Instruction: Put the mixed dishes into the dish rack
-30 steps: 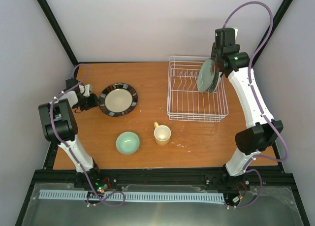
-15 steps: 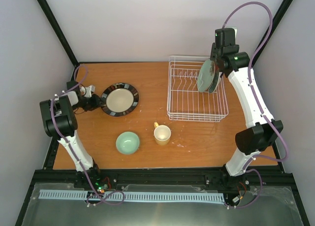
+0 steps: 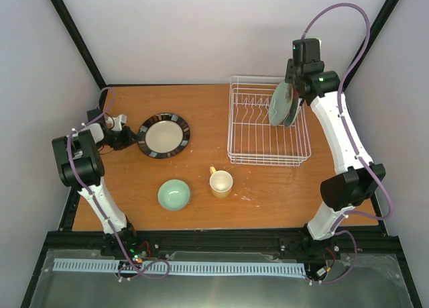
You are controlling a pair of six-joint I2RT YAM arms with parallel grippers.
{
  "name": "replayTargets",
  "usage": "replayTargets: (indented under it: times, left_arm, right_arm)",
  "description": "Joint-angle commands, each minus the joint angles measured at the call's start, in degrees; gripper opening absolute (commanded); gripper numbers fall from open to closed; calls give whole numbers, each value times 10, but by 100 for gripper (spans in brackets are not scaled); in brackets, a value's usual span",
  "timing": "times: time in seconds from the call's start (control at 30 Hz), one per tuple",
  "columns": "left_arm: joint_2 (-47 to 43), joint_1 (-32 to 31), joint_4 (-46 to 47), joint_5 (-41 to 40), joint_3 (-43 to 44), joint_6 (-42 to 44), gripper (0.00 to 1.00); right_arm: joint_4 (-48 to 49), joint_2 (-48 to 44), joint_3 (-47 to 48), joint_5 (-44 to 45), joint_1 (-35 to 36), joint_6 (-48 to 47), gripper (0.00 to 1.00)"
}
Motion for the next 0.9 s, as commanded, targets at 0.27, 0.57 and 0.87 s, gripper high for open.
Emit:
replayTargets:
  times: [0.27,0.57,0.87]
  left_arm:
    - [-73,-3,-49,4,69,1,1]
    - [-97,-3,-62,13,69,5,1]
    - [-128,-4,-50,15,38,4,1]
  right_arm:
    - [51,14,-5,-137,52,-1,57]
    - [40,150,110,-304,165,-22,57]
    - [-13,337,235,-529,201,26,58]
